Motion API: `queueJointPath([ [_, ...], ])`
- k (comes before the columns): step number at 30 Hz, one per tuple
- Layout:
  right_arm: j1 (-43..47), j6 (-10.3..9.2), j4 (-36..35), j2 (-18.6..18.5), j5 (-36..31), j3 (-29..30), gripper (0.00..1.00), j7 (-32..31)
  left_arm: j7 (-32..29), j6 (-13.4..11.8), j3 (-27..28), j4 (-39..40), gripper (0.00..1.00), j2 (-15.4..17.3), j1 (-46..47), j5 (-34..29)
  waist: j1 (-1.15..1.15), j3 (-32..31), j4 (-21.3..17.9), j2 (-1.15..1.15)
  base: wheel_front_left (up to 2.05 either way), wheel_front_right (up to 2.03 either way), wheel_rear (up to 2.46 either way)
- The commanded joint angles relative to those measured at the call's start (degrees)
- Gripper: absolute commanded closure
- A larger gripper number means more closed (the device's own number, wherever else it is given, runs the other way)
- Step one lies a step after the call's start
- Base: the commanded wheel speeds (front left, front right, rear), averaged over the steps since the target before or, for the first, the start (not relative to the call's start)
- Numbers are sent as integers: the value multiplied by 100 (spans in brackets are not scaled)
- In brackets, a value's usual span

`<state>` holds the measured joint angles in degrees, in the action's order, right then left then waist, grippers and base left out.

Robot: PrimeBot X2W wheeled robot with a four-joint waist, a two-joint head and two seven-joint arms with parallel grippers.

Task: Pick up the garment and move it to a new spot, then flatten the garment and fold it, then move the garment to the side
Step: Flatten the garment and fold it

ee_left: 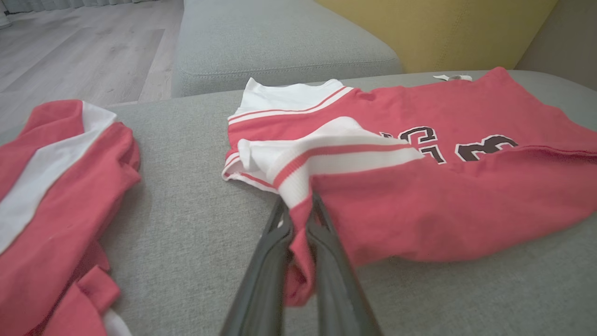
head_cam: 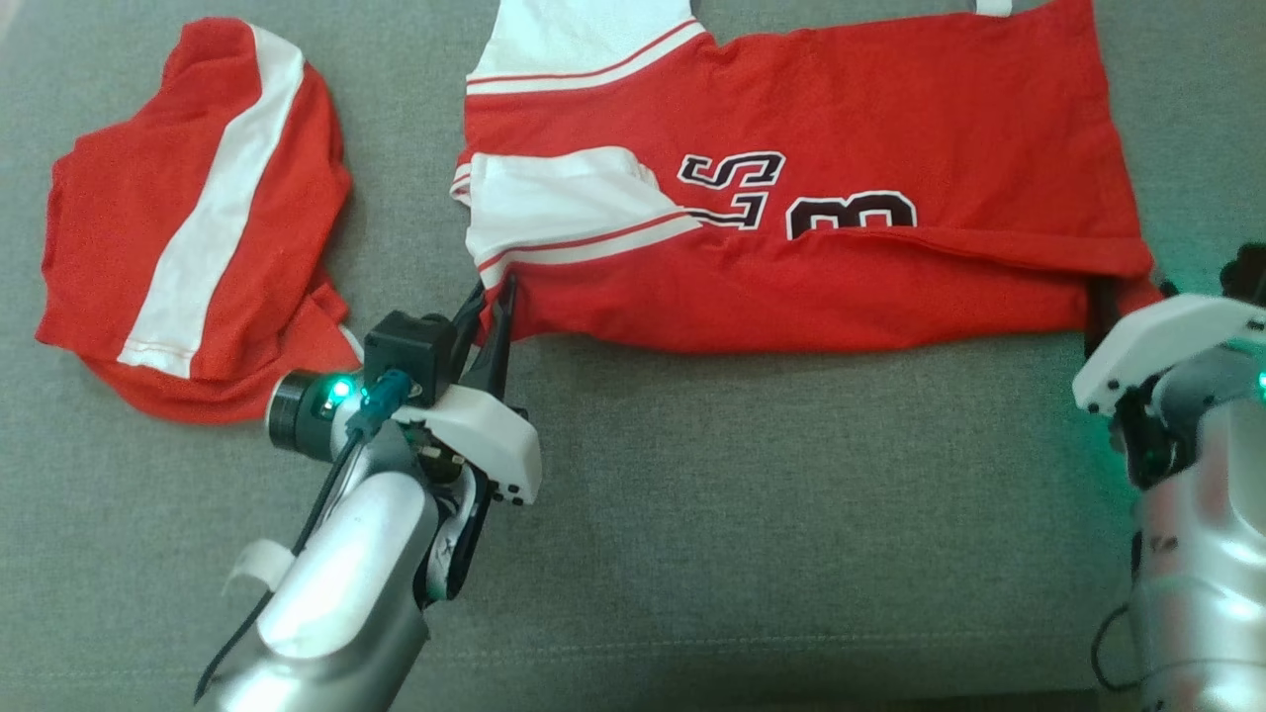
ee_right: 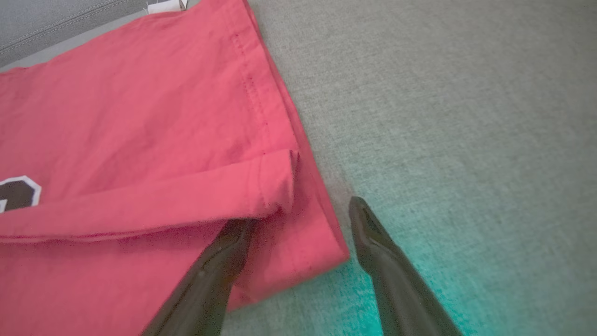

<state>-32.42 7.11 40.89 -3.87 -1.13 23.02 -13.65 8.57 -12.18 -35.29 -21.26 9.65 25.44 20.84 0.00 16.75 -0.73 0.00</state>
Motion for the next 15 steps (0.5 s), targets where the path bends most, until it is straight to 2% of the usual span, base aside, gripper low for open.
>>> queueJointPath([
  [1, -236, 37, -77, 18, -38, -103, 53, -32, -20, -51, 184, 221, 100, 161, 273, -30, 0, 56, 7, 0, 0, 0, 0],
  [2, -280, 37, -30, 20, -27, -94, 100, -28, -23, -57, 189, 230, 100, 174, 283, -29, 0, 69, 5, 0, 0, 0, 0],
  [8, -323, 37, 184, -38, 98, -160, 100, 5, -17, -101, 205, 154, 100, 271, 247, -24, 0, -75, -81, 0, 0, 0, 0],
  [15, -11, 37, 144, -100, 638, -451, 100, -87, -13, -120, 234, 55, 100, 405, 13, 71, 0, -512, -222, 0, 0, 0, 0],
])
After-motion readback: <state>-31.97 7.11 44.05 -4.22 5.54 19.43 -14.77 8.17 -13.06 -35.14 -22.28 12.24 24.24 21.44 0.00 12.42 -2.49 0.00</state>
